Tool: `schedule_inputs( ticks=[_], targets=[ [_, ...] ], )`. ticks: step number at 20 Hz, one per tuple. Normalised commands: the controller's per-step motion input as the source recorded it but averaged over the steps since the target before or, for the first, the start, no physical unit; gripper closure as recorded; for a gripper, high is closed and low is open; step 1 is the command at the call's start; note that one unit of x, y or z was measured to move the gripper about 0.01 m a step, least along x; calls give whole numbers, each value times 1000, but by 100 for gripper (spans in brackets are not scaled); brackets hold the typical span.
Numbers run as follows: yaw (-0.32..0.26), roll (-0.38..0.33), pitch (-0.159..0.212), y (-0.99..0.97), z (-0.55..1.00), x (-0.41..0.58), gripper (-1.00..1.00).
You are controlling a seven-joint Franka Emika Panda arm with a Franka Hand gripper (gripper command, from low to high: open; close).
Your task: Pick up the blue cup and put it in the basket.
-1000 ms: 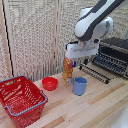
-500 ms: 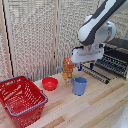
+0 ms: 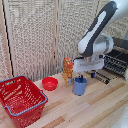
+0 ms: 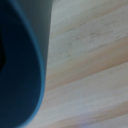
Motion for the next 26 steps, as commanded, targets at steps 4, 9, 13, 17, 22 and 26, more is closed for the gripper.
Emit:
schedule_inputs(
  ticks=[4,9,13,17,22,26],
  targets=[
    [45,-2,15,-92,-286,26,100],
    [-35,0,0,70,-14,19,100],
    [-68,0,-37,76,19,0,100],
    [-76,0,-37,36,200,0,100],
    [-36,51,-1,-10,519,-54,100],
    [-19,135,77,-71,743,-75,100]
  ],
)
